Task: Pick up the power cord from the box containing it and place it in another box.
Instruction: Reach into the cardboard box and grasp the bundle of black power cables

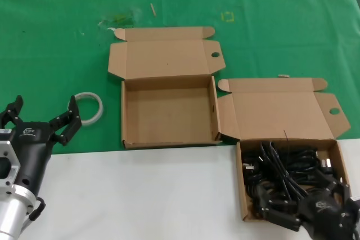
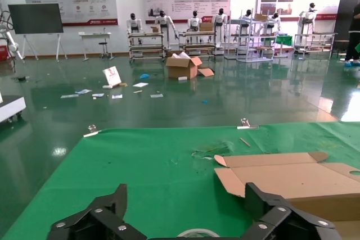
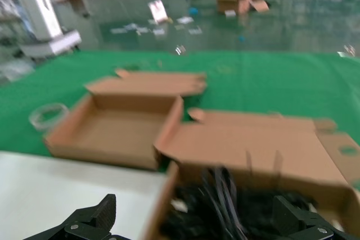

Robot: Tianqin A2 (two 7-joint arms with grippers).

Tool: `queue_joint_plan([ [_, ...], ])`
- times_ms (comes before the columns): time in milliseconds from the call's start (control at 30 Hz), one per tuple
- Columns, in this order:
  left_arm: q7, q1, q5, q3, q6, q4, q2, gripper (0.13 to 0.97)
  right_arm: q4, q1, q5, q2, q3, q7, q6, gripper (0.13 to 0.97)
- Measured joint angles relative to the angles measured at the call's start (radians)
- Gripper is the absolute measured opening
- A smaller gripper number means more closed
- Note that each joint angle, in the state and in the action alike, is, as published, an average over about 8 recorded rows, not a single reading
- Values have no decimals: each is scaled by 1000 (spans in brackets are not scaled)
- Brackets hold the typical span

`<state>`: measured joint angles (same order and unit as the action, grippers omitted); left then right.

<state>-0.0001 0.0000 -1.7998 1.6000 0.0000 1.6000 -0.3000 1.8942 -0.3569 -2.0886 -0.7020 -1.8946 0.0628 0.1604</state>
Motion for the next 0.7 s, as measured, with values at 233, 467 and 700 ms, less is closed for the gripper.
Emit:
queue_joint_plan([
  [233,0,0,0,0,0,0,0,701,-141,70,-55,-11,-52,-12,21,958],
  [467,0,0,0,0,0,0,0,540,-240,152,-94,-6,-100,-25,25,937],
  [700,0,0,0,0,0,0,0,395,-293,203,-113,11,-130,-36,25,853],
])
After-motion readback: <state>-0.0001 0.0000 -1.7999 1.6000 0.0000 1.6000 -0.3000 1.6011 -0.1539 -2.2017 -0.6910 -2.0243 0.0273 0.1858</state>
